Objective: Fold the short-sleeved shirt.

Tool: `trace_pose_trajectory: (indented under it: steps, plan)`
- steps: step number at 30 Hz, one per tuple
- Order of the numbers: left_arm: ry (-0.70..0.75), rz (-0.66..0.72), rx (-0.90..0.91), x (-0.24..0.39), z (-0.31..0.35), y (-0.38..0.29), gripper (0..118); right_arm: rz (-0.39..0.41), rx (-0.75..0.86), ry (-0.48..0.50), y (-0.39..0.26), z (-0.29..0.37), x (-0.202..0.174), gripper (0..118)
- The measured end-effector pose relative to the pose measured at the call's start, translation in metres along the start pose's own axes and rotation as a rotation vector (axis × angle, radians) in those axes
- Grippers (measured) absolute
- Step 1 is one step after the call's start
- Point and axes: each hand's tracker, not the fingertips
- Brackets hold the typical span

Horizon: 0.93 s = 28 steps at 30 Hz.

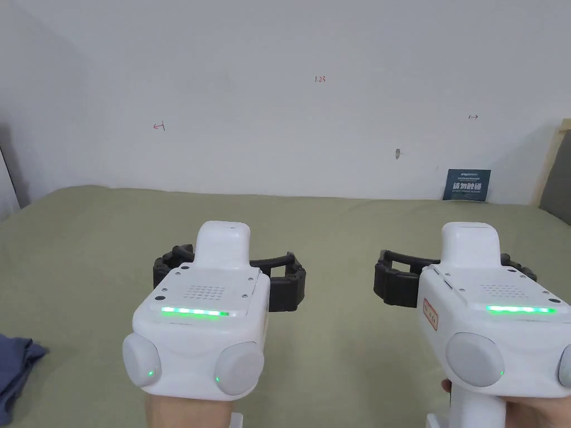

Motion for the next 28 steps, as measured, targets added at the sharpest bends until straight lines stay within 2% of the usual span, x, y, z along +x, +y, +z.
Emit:
trace_pose_trajectory:
  steps: [14, 19, 21, 22, 26, 28]
  plan:
    - [-0.006, -0.009, 0.013, 0.0005, 0.0053, 0.0033, 118, 0.052, 0.059, 0.008, -0.0012, 0.0039, -0.0088, 118]
    - [-0.006, -0.007, 0.011, -0.0004, 0.0059, 0.0030, 118, 0.006, 0.062, -0.009, -0.0012, 0.0009, -0.0043, 118]
    - [-0.006, -0.011, 0.012, -0.0008, 0.0063, 0.0031, 118, -0.014, 0.011, -0.008, 0.0017, -0.0007, -0.0021, 118]
    - [-0.005, -0.011, 0.012, -0.0009, 0.0063, 0.0031, 118, -0.023, 0.003, -0.017, 0.0020, -0.0008, -0.0018, 118]
    - [-0.004, -0.010, 0.010, -0.0019, 0.0062, 0.0030, 118, 0.000, -0.055, -0.153, 0.0005, -0.0047, -0.0071, 118]
    - [-0.001, -0.009, 0.009, -0.0030, 0.0062, 0.0025, 118, 0.013, -0.042, -0.136, -0.0022, -0.0046, -0.0075, 118]
